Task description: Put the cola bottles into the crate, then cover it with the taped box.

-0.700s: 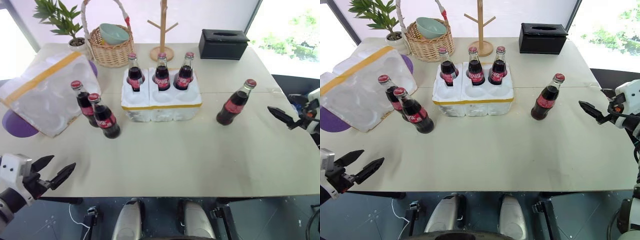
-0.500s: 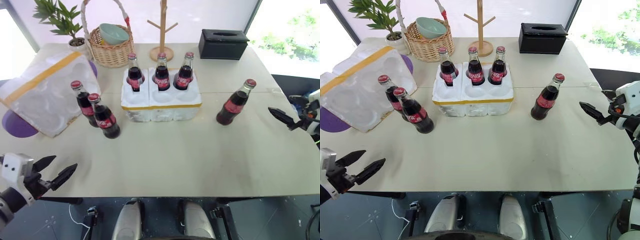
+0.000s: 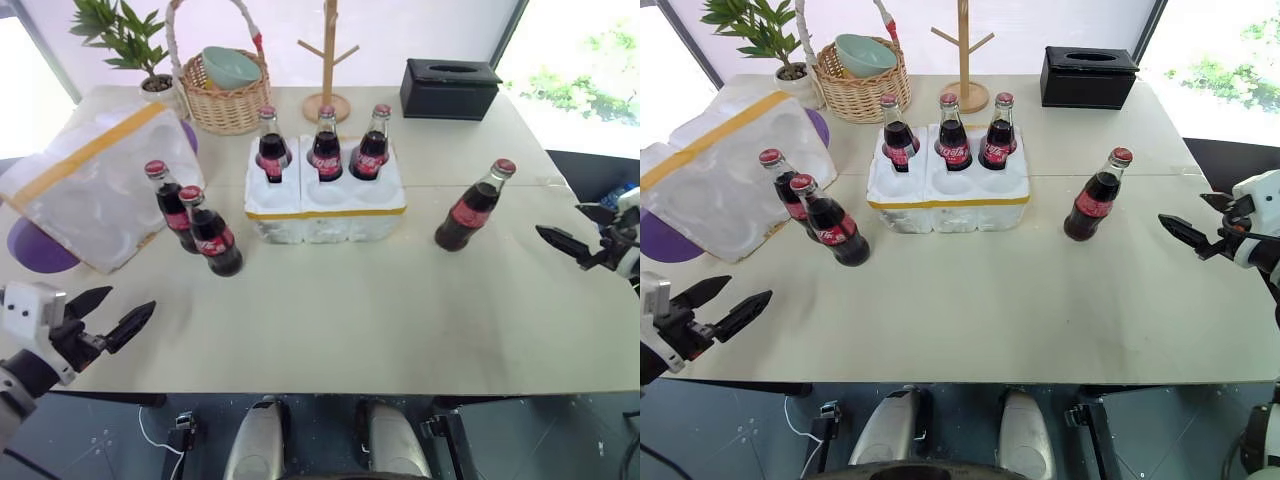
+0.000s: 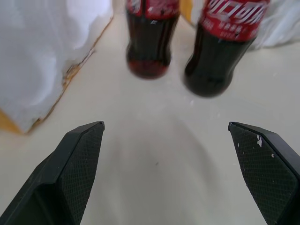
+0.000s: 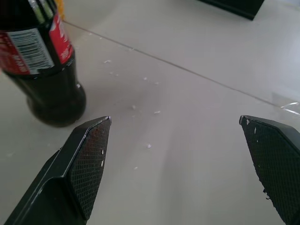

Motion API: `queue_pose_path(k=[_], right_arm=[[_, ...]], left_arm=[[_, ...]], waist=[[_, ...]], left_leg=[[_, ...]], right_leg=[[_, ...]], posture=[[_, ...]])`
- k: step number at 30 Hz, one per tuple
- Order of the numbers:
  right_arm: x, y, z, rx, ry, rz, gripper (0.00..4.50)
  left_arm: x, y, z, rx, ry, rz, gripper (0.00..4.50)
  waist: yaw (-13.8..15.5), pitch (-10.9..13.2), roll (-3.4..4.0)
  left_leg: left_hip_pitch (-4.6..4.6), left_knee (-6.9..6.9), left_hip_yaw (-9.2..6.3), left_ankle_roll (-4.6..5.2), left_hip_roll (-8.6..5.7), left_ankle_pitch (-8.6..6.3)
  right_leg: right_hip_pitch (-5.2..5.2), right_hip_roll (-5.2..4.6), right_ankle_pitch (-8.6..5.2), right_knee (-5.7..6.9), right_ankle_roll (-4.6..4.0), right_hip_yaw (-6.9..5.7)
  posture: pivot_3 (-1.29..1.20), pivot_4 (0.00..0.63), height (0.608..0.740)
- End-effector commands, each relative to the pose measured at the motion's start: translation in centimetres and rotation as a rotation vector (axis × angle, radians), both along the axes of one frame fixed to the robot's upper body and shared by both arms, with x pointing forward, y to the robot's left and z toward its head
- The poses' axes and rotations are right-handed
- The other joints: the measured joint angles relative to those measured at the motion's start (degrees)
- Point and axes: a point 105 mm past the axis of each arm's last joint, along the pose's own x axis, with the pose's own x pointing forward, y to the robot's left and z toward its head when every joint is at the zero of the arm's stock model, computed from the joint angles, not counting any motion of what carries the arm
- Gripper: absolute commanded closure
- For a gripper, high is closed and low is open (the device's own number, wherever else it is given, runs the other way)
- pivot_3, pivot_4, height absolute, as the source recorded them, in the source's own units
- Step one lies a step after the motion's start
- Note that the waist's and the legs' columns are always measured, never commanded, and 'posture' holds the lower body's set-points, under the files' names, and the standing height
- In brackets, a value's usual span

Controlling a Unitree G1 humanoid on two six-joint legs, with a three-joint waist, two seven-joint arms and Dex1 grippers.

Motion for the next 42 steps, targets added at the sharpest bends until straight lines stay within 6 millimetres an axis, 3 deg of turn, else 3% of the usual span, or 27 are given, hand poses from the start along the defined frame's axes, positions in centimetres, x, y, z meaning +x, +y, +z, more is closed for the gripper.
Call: queue_pose_path(k=[1, 6, 9, 16, 24, 33, 38, 42], right_arm=[[-1.3, 1.6, 6.2, -0.023, -0.066, 0.136, 0.00], [-3.1, 5.8, 11.6, -0.008, -0.072, 0.369, 0.00], [-3.9, 8.7, 14.9, 0.019, -0.104, 0.485, 0.00], [-6.2, 14.5, 17.8, 0.037, -0.116, 0.746, 0.00], [-7.1, 17.0, 17.0, 0.041, -0.097, 0.840, 0.00], [-7.0, 17.8, 16.3, 0.046, -0.085, 0.863, 0.00], [-6.9, 18.0, 16.0, 0.049, -0.081, 0.871, 0.00], [-7.0, 18.2, 15.5, 0.030, -0.072, 0.874, 0.00]], left_arm=[[0.9, -2.0, 2.1, 0.012, -0.052, -0.087, 0.06], [2.9, -4.0, 3.5, -0.009, -0.098, -0.156, 0.06], [4.1, -5.3, 3.4, -0.007, -0.103, -0.206, 0.06], [7.0, -6.4, 2.3, -0.001, -0.125, -0.203, 0.06], [9.5, -7.6, 1.0, 0.042, -0.156, -0.209, 0.06], [10.8, -8.4, 0.2, 0.015, -0.170, -0.199, 0.06], [10.6, -9.0, 0.5, 0.005, -0.185, -0.228, 1.71], [9.2, -9.6, 1.6, -0.010, -0.167, -0.321, 1.67]], waist=[[0.02, 0.01, 0.16], [-0.19, 0.00, 0.24], [-0.39, 0.02, 0.29], [0.02, 0.03, 0.27], [0.19, 0.04, 0.22], [0.16, 0.04, 0.22], [0.17, 0.04, 0.22], [0.13, 0.05, 0.20]], left_leg=[[0.00, 0.00, 0.00, 0.00, 0.00, 0.00], [0.06, -0.01, -0.01, 0.00, 0.02, 0.00], [0.06, -0.01, 0.01, 0.00, 0.02, 0.00], [-0.04, -0.06, 0.01, 0.00, 0.02, 0.00], [-0.14, 0.00, 0.00, 0.00, 0.00, 0.00], [-0.15, 0.01, 0.00, 0.00, 0.00, 0.00], [-0.16, 0.01, 0.00, 0.00, 0.00, 0.00], [-0.17, 0.02, -0.01, 0.00, 0.00, 0.00]], right_leg=[[0.00, 0.00, 0.00, 0.01, 0.00, 0.00], [0.00, 0.02, 0.00, 0.03, -0.01, 0.00], [0.00, 0.01, 0.00, 0.03, 0.00, 0.02], [-0.12, 0.02, 0.03, 0.03, 0.04, 0.01], [-0.16, 0.02, 0.14, 0.04, 0.23, -0.01], [-0.20, 0.02, 0.15, 0.08, 0.25, -0.01], [-0.20, 0.02, 0.15, 0.08, 0.25, -0.01], [-0.20, 0.01, 0.15, 0.08, 0.25, -0.01]], posture=[[0.00, 0.150, 0.736], [0.00, 0.150, 0.736], [0.00, 0.150, 0.736], [0.00, 0.150, 0.736], [0.00, 0.150, 0.736], [0.00, 0.150, 0.736], [0.00, 0.150, 0.736], [0.00, 0.150, 0.736]])
